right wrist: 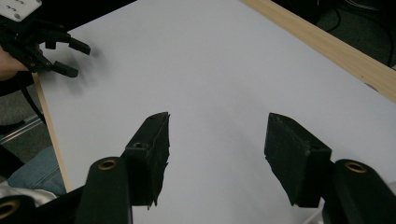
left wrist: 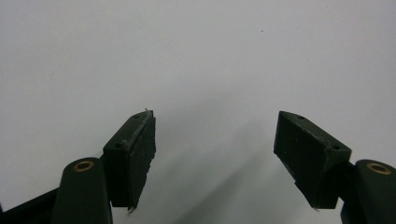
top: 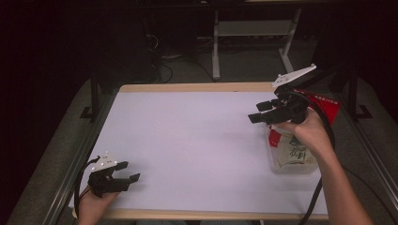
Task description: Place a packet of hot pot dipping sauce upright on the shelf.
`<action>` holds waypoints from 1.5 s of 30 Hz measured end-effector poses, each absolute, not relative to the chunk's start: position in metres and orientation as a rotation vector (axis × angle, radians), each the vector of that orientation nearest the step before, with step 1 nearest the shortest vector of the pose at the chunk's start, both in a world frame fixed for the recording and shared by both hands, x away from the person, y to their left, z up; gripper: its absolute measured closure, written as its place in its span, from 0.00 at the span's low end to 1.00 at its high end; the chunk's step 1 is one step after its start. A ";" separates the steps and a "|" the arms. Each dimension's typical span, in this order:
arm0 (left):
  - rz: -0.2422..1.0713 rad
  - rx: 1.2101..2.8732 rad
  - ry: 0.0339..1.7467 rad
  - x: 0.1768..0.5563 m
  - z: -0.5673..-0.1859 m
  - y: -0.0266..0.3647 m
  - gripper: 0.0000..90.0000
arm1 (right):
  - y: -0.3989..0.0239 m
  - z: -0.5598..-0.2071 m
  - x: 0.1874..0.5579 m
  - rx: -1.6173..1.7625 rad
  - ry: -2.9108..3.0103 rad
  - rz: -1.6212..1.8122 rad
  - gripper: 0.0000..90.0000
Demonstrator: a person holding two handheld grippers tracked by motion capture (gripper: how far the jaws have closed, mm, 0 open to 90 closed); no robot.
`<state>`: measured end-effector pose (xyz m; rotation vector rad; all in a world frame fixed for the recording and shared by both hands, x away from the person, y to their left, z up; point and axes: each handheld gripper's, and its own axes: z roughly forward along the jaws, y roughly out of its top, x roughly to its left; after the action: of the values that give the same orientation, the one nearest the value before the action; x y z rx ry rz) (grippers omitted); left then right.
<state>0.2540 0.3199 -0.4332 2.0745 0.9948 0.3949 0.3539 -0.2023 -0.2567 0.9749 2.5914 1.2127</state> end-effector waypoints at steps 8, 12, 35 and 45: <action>0.393 2.072 0.985 0.253 -0.433 0.319 0.32 | -0.186 -0.269 0.349 0.959 2.625 1.213 0.42; 0.397 2.081 0.984 0.253 -0.432 0.319 0.32 | -0.178 -0.276 0.348 0.957 2.640 1.221 0.42; 0.404 2.084 0.964 0.252 -0.430 0.317 0.32 | -0.146 -0.315 0.338 0.936 2.713 1.247 0.41; 0.404 2.075 0.963 0.251 -0.430 0.316 0.32 | -0.137 -0.331 0.333 0.926 2.735 1.249 0.41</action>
<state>0.2506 0.3155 -0.4296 2.0751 0.9629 0.4036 0.3331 -0.1371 -0.3313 0.9258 2.7347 1.2490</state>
